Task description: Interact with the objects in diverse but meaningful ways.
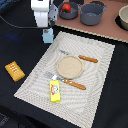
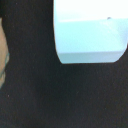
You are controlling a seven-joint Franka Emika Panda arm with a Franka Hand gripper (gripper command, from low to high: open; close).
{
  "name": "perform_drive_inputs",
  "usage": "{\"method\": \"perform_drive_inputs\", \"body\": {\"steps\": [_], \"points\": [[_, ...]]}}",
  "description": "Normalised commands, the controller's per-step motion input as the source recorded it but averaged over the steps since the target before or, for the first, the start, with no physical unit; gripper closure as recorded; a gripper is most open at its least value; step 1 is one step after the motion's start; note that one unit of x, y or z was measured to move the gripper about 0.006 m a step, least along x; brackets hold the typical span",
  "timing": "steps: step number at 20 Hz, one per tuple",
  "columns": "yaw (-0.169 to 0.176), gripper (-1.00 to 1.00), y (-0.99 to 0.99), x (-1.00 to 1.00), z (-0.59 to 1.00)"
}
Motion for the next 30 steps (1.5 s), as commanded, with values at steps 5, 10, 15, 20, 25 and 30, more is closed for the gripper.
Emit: {"method": "perform_drive_inputs", "body": {"steps": [5, 10, 15, 20, 25, 30], "points": [[0.0, -1.0, 0.01, 0.0, -0.28], [0.0, -1.0, 0.15, 0.01, -0.25], [0.0, -1.0, 0.33, 0.06, -0.19], [0.0, -1.0, 0.4, 0.1, -0.17], [0.0, -1.0, 0.25, 0.03, -0.23], [0.0, -1.0, 0.16, 0.01, -0.25]]}}
